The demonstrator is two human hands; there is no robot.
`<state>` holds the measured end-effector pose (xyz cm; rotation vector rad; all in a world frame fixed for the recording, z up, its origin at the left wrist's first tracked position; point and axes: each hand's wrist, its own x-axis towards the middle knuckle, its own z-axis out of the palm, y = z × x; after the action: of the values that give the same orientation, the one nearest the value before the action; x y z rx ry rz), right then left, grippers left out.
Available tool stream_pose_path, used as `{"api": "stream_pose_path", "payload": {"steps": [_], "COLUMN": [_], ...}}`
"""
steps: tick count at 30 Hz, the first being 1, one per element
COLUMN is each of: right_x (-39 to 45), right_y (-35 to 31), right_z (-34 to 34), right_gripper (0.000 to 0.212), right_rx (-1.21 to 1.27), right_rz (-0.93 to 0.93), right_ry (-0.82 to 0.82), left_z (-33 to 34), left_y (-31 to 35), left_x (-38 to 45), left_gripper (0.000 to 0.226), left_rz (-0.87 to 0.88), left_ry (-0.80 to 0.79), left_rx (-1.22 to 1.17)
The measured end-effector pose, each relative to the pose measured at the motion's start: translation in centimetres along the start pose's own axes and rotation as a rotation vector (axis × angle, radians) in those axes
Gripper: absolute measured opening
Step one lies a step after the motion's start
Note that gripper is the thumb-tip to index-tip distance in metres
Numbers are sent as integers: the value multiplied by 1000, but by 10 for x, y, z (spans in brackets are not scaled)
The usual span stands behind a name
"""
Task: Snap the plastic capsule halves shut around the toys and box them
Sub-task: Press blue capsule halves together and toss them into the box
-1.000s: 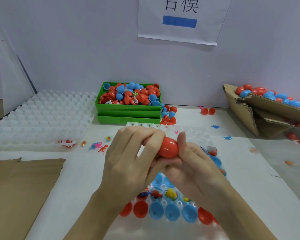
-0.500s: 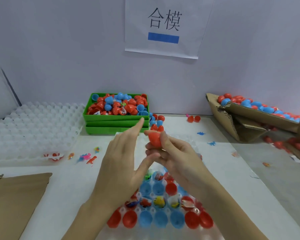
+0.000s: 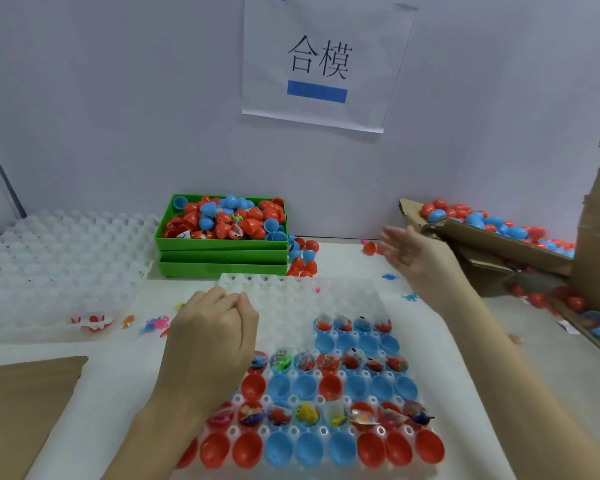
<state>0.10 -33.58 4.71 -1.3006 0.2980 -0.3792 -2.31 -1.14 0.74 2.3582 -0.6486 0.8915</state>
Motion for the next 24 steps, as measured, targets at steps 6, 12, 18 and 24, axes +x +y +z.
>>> {"api": "stream_pose_path", "payload": {"steps": [6, 12, 18, 24], "right_x": [-53, -80, -91, -90], "right_y": [38, 31, 44, 45], "right_z": [16, 29, 43, 44], "right_gripper": [18, 5, 20, 9], "right_rx": [-829, -1243, -1391, -1359], "right_rz": [-319, -319, -373, -340], "right_ry": [-146, -461, -465, -468], "left_z": [0, -2, 3, 3], "left_y": [-3, 1, 1, 2], "left_x": [-1, 1, 2, 2], "left_gripper": [70, 68, 47, 36], "left_rz": [-121, -52, 112, 258], "left_ry": [-138, -64, 11, 28], "left_rx": [-98, -128, 5, -32]}}
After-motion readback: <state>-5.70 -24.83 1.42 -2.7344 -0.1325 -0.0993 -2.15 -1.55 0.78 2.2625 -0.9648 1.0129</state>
